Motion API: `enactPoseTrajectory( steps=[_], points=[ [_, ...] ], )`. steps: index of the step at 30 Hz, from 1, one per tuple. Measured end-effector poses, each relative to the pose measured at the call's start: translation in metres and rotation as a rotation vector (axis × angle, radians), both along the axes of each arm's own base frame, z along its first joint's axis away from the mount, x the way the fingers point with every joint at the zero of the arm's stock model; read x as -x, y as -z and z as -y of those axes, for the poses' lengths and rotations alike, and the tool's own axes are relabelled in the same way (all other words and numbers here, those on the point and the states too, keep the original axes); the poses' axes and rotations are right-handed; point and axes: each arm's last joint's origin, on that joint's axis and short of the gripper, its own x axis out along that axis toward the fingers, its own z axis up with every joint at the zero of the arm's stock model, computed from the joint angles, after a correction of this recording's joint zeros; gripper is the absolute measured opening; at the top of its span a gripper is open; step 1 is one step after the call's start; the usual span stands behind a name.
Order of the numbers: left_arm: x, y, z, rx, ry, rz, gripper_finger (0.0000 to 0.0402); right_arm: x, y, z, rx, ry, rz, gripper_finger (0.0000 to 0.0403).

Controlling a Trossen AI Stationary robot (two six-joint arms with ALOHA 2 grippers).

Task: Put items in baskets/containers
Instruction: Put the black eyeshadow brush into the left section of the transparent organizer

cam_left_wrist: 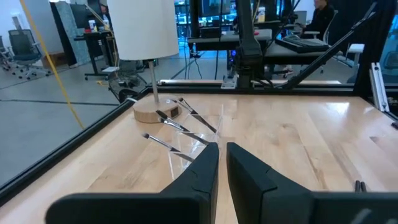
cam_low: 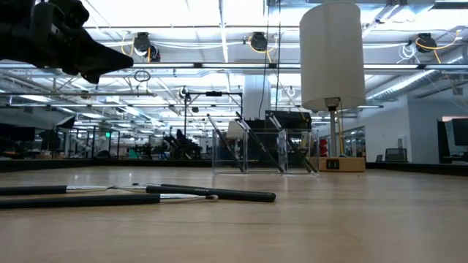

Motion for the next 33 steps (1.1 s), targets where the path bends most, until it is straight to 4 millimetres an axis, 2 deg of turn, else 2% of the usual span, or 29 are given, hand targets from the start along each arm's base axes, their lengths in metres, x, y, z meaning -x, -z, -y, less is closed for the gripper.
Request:
enactPoseTrajectory(
  steps=[4, 8, 14, 17, 23, 28, 33],
  points=[
    [0.0, 0.0, 0.0, -0.001, 0.001, 0.004, 0.0042, 0.004, 0.008, -0.012, 0.017, -0.17, -0.037, 0.0004],
    [0.0, -0.001, 0.0, -0.017, 0.001, 0.011, 0.0042, 0.004, 0.039, -0.013, 0.021, -0.182, -0.021, 0.0002],
    [0.0, -0.002, 0.0, -0.031, 0.002, 0.012, 0.0042, 0.015, 0.096, 0.01, 0.009, -0.197, 0.051, 0.0001],
    [0.0, -0.001, 0.0, -0.06, 0.003, 0.003, 0.0042, 0.025, 0.115, 0.028, -0.036, -0.171, 0.088, 0.0],
    [0.0, 0.0, 0.0, -0.113, 0.001, -0.016, 0.0042, 0.038, 0.132, 0.047, -0.118, -0.327, 0.129, 0.0],
    [0.0, -0.003, 0.0, -0.16, 0.018, 0.0, 0.0042, 0.045, 0.146, 0.056, -0.116, -0.347, 0.075, 0.0],
    [0.0, -0.012, 0.001, -0.295, 0.017, 0.065, 0.0042, 0.042, 0.144, 0.066, -0.067, -0.383, 0.089, 0.0]
  ],
)
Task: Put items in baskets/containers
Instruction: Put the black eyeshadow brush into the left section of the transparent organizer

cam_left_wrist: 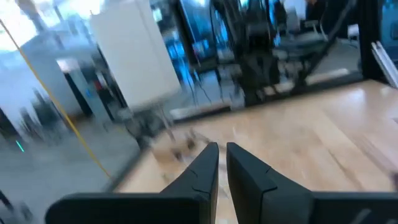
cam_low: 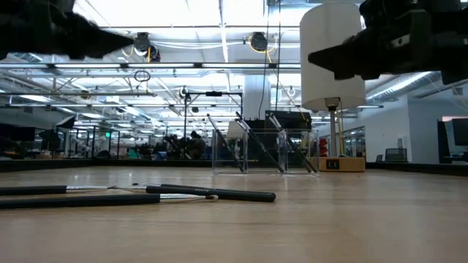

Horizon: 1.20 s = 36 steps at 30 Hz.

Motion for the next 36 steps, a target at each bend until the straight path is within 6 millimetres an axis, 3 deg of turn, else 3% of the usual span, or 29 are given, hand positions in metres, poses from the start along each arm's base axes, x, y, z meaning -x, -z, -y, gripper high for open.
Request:
enactPoseTrajectory(
  steps=[4, 9, 15, 18, 23, 29, 36],
  points=[
    [0.001, -0.011, 0.0, -0.003, -0.004, 0.104, 0.0042, 0.0, 0.003, 0.002, -0.095, -0.022, -0.031, 0.0],
    [0.001, -0.008, 0.0, 0.035, 0.001, 0.085, 0.0042, -0.001, -0.001, 0.002, -0.085, -0.025, 0.003, 0.0],
    [0.0, -0.002, 0.002, 0.286, 0.066, 0.057, 0.0042, 0.0, -0.014, 0.003, -0.105, 0.023, 0.141, 0.0],
    [0.0, 0.007, 0.006, 0.408, 0.152, -0.038, 0.0042, 0.0, -0.016, 0.003, -0.102, 0.024, 0.156, 0.0],
    [0.001, 0.019, 0.01, 0.464, 0.19, -0.159, 0.0042, -0.003, -0.023, 0.003, -0.025, 0.032, 0.196, 0.0],
    [-0.003, 0.021, 0.015, 0.396, 0.188, -0.224, 0.0042, -0.01, -0.037, 0.009, 0.154, 0.081, 0.266, 0.0],
    [-0.02, 0.014, 0.032, 0.455, 0.174, -0.465, 0.0042, -0.012, -0.032, 0.016, 0.138, 0.087, 0.212, 0.0]
  ],
)
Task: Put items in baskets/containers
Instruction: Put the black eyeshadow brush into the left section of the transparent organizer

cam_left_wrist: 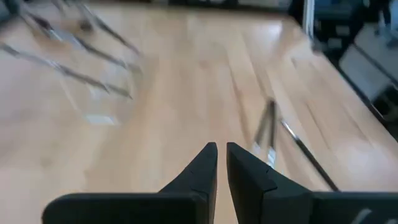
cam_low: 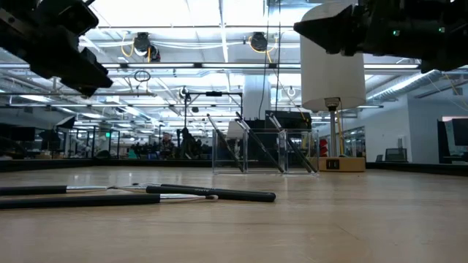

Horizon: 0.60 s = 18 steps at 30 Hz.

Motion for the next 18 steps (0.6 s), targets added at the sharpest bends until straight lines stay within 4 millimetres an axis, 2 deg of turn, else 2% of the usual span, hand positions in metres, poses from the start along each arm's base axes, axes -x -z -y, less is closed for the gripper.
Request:
enactPoseTrajectory(
  steps=[5, 11, 14, 18],
  points=[
    [-0.017, -0.023, 0.024, 0.023, -0.019, -0.173, 0.0042, -0.002, 0.007, 0.002, 0.035, -0.078, -0.067, 0.0],
    [-0.041, -0.051, 0.057, -0.014, -0.064, -0.334, 0.0042, -0.001, 0.006, -0.001, 0.045, -0.139, -0.064, 0.0],
    [-0.057, -0.059, 0.08, -0.025, -0.058, -0.422, 0.0042, -0.001, 0.006, -0.005, 0.026, -0.167, -0.055, 0.0],
    [-0.079, -0.059, 0.113, -0.057, -0.016, -0.616, 0.0042, 0.001, 0.005, -0.013, 0.024, -0.194, -0.053, 0.0]
  ],
)
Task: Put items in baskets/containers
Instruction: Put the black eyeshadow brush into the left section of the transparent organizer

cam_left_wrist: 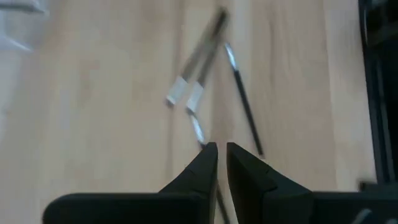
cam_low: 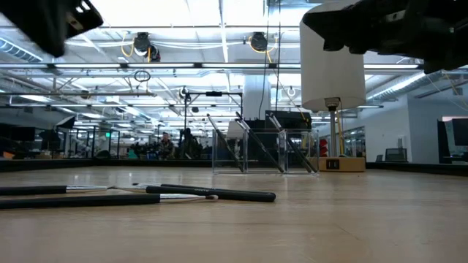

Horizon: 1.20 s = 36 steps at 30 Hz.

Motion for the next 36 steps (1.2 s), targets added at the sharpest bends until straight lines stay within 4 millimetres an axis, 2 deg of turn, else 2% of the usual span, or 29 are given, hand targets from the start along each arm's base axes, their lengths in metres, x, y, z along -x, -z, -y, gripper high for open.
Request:
enactPoseTrajectory(
  steps=[5, 9, 12, 17, 24, 27, 33, 36],
  points=[
    [-0.03, 0.006, 0.026, -0.078, 0.035, -0.134, 0.0042, 0.001, 0.0, -0.007, 0.001, -0.03, 0.0, 0.0],
    [-0.049, 0.015, 0.027, -0.147, -0.024, -0.217, 0.0042, 0.002, 0.004, -0.012, 0.003, -0.053, -0.037, 0.0],
    [-0.058, 0.026, 0.025, -0.107, -0.034, -0.305, 0.0042, 0.002, 0.005, -0.014, -0.004, -0.066, -0.049, 0.0],
    [-0.065, 0.046, 0.024, -0.038, -0.114, -0.416, 0.006, 0.003, 0.005, -0.015, -0.029, -0.073, -0.053, 0.0],
    [-0.07, 0.062, 0.023, -0.058, -0.177, -0.445, 0.0153, 0.002, 0.005, -0.015, -0.032, -0.072, -0.061, 0.0],
    [-0.071, 0.064, 0.022, -0.069, -0.181, -0.445, 0.0179, 0.002, 0.005, -0.015, -0.015, -0.07, -0.054, 0.0],
    [-0.074, 0.064, 0.017, -0.086, -0.248, -0.414, 0.0192, 0.002, 0.002, -0.013, -0.016, -0.062, -0.023, 0.0],
    [-0.073, 0.071, 0.01, -0.065, -0.289, -0.442, 0.0189, 0.002, 0.002, -0.013, -0.016, -0.06, -0.025, 0.0]
  ],
)
